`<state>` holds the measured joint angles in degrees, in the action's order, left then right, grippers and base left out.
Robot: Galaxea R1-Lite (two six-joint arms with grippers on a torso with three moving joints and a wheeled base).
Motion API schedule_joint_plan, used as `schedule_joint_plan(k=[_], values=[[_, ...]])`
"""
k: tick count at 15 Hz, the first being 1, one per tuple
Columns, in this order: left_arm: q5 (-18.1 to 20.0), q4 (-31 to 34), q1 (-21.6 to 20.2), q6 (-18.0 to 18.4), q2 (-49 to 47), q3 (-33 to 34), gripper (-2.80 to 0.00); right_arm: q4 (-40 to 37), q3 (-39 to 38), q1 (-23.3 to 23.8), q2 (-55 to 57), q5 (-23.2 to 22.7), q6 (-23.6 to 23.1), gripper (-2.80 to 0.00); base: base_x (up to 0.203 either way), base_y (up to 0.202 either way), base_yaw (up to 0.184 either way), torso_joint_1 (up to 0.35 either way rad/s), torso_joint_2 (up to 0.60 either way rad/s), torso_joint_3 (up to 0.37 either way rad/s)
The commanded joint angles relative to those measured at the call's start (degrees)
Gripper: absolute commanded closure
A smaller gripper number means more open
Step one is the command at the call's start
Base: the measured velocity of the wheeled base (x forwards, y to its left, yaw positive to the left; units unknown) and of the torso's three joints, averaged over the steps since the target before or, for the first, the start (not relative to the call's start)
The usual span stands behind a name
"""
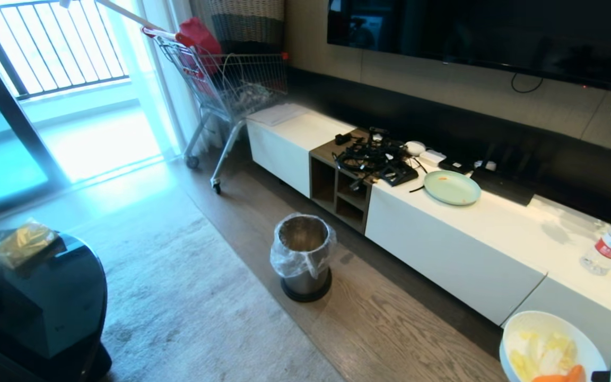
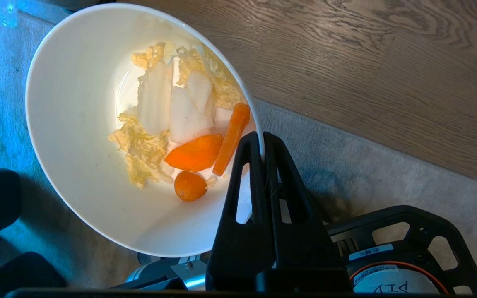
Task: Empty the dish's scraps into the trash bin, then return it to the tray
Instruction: Move the bowl over the trash can
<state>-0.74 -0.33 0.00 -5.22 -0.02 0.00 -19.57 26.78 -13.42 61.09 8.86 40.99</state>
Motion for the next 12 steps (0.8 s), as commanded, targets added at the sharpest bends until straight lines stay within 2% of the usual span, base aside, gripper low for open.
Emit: schedule_joint_plan(k=[1, 9, 12], values=[[-0.05, -0.02, 0.00, -0.05, 0.02, 0.00, 0.00, -0.12, 0.02, -0.03, 0.08, -0.16, 0.23, 0.00, 0.188, 0.000, 0.000, 0.002, 0.00, 0.002], [-0.05, -0.11, 0.00, -0.05, 0.02, 0.00, 0.00, -0.12, -0.15, -0.03, 0.25, -0.16, 0.32, 0.00, 0.186, 0.000, 0.001, 0.002, 0.00, 0.003], [-0.05, -0.11, 0.00, -0.05, 0.02, 0.00, 0.00, -0.12, -0.06, -0.03, 0.32, -0.16, 0.28, 0.00, 0.079, 0.000, 0.000, 0.006, 0.00, 0.000]])
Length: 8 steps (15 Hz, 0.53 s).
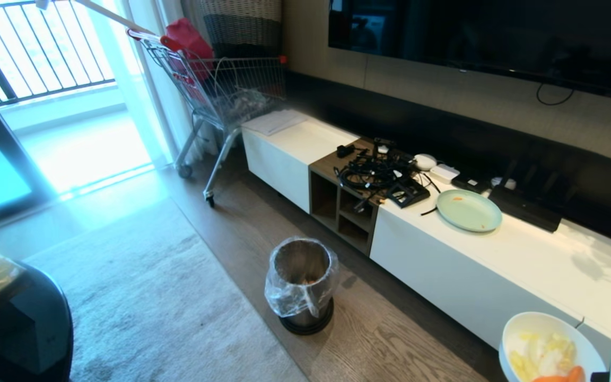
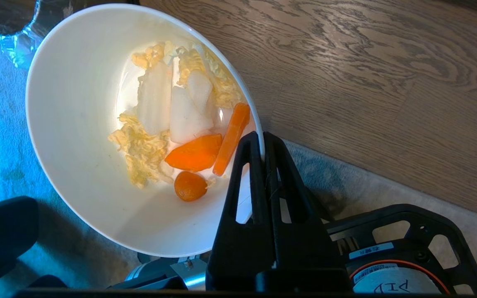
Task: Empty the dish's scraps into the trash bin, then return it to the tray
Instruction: Move the bowl over the trash can
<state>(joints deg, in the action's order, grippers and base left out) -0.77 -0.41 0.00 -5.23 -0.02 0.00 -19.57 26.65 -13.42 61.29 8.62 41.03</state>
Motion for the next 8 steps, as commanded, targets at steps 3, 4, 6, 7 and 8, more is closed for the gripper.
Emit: schedule_joint_plan(k=[3, 4, 6, 7, 8], values=[[-0.02, -0.02, 0.00, -0.04, 0.02, 0.00, 0.00, -0.12, 0.14, -0.03, 0.05, 0.08, 0.19, 0.00, 0.000, 0.000, 0.000, 0.000, 0.00, 0.000], [-0.02, -0.02, 0.00, -0.04, 0.02, 0.00, 0.00, -0.11, 0.25, -0.03, 0.05, 0.08, 0.10, 0.00, 0.000, 0.000, 0.000, 0.000, 0.00, 0.000], [-0.02, -0.02, 0.00, -0.04, 0.02, 0.00, 0.00, 0.13, 0.36, -0.14, -0.03, 0.08, -1.49, 0.00, 0.000, 0.000, 0.000, 0.000, 0.00, 0.000], [-0.02, -0.02, 0.00, -0.04, 0.02, 0.00, 0.00, 0.83, 0.34, -0.18, -0.03, 0.08, -2.96, 0.00, 0.000, 0.000, 0.000, 0.000, 0.00, 0.000], [-0.02, -0.02, 0.00, -0.04, 0.02, 0.00, 0.00, 1.36, 0.42, -0.20, -0.03, 0.08, -3.85, 0.00, 0.000, 0.000, 0.000, 0.000, 0.00, 0.000]])
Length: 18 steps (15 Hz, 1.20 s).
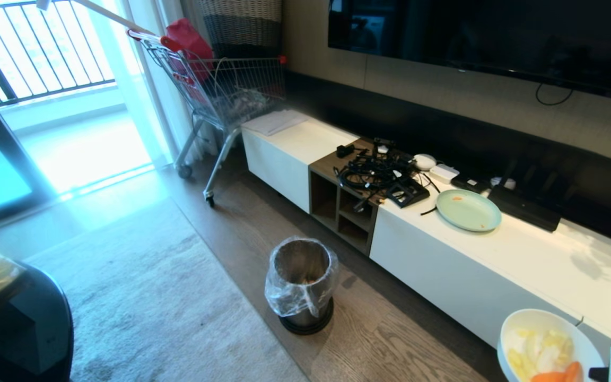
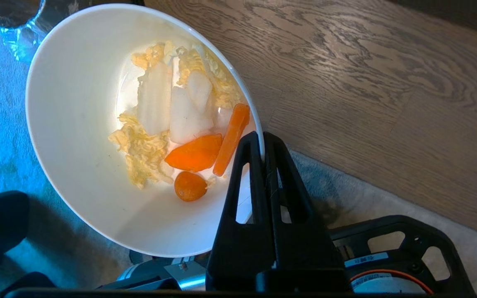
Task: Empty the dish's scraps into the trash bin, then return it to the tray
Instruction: Move the bowl over the trash can
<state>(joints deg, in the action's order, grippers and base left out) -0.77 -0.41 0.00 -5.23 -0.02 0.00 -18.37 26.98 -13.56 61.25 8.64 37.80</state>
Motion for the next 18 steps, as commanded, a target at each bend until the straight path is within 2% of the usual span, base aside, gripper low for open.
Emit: schedule_joint_plan(k=[1, 2, 5, 11, 18], values=[[-0.02, -0.02, 0.00, -0.04, 0.02, 0.00, 0.00, 0.51, 0.25, -0.08, 0.10, -0.03, -1.41, 0.00, 0.000, 0.000, 0.000, 0.000, 0.00, 0.000], [-0.02, -0.02, 0.00, -0.04, 0.02, 0.00, 0.00, 0.79, 0.28, -0.23, 0.10, -0.03, -2.13, 0.00, 0.000, 0.000, 0.000, 0.000, 0.00, 0.000], [-0.02, -0.02, 0.00, -0.04, -0.06, 0.00, 0.00, 0.79, 0.96, -0.33, -0.42, -3.81, -4.08, 0.00, 0.000, 0.000, 0.000, 0.000, 0.00, 0.000], [-0.02, -0.02, 0.00, -0.04, -0.06, 0.00, 0.00, 0.88, 2.55, -0.51, 0.72, -4.16, -5.11, 0.00, 0.000, 0.000, 0.000, 0.000, 0.00, -0.016], [-0.02, -0.02, 0.00, -0.13, 0.02, 0.00, 0.00, 0.79, 2.47, -0.51, 0.63, -4.17, -5.20, 0.00, 0.000, 0.000, 0.000, 0.002, 0.00, -0.182]])
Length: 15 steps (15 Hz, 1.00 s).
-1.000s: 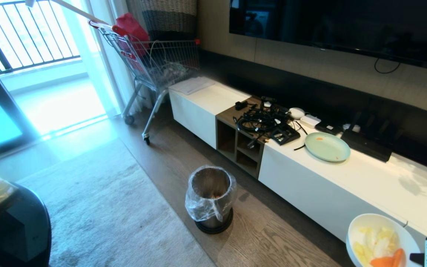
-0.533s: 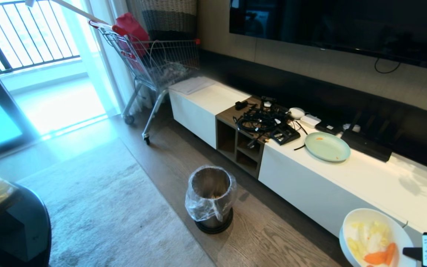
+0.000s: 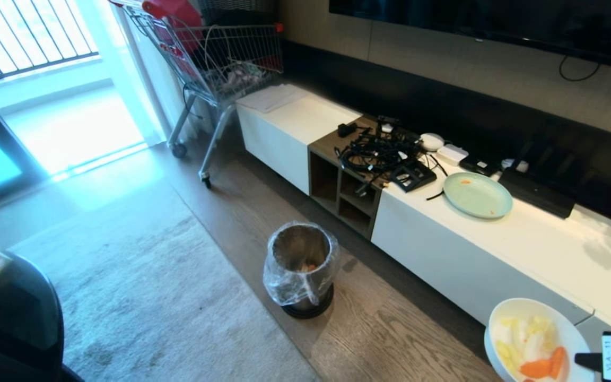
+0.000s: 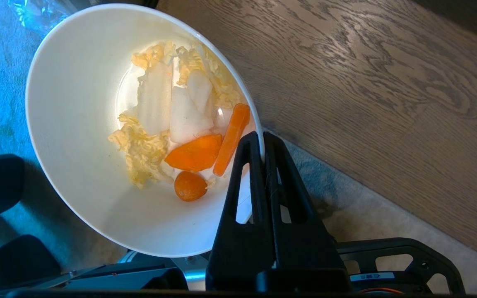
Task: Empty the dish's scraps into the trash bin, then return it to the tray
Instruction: Move the bowl over the trash can
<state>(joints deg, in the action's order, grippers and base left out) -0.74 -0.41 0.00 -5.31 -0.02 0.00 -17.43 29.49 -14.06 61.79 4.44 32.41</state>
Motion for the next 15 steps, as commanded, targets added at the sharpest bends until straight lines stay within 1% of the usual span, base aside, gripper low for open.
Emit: schedule_joint_plan(k=[1, 7, 10, 15], values=[[-0.05, -0.02, 0.00, -0.03, -0.04, 0.00, 0.00, -0.15, -0.06, -0.01, 0.17, 0.05, 0.19, 0.00, 0.000, 0.000, 0.000, 0.002, 0.00, -0.196], [-0.05, -0.02, 0.00, -0.05, 0.02, 0.00, 0.00, -0.03, 0.20, -0.01, 0.25, 0.13, 0.04, 0.00, 0.000, 0.000, 0.000, 0.004, 0.00, -0.195], [-0.05, -0.02, 0.00, -0.05, 0.02, 0.00, 0.00, 2.43, 0.86, -0.01, 1.41, 0.27, -0.79, 0.00, 0.000, 0.000, 0.000, 0.003, 0.00, -0.199], [-0.05, -0.02, 0.00, -0.05, 0.02, 0.00, 0.00, 3.28, 7.26, -0.04, 6.40, 0.34, -2.15, 0.00, 0.000, 0.000, 0.000, 0.004, 0.00, -0.196]])
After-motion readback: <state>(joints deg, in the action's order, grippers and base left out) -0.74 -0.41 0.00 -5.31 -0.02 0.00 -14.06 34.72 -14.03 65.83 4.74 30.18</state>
